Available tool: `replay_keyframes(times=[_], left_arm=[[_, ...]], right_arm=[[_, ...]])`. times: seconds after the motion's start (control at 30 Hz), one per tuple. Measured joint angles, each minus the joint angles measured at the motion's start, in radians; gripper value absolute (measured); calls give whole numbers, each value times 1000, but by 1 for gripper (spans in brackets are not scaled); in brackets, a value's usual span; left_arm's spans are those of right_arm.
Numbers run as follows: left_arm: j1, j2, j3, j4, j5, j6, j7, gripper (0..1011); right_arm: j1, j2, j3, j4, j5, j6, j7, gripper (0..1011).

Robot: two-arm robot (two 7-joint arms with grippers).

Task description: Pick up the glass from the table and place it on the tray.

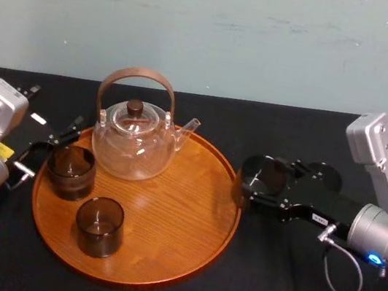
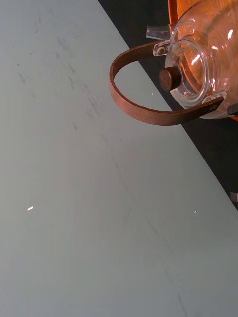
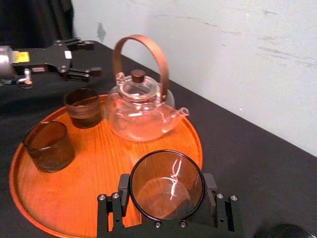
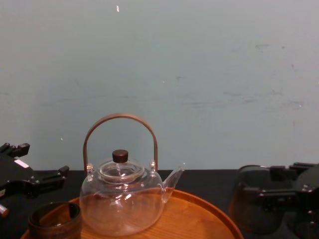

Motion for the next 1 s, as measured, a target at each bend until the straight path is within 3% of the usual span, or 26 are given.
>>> replay_keyframes(times=[1.0], left_arm=[[0,0,0,0,0,0,0,1001]], right_arm=[[60,-18,-164,-18,-21,3,58,900]])
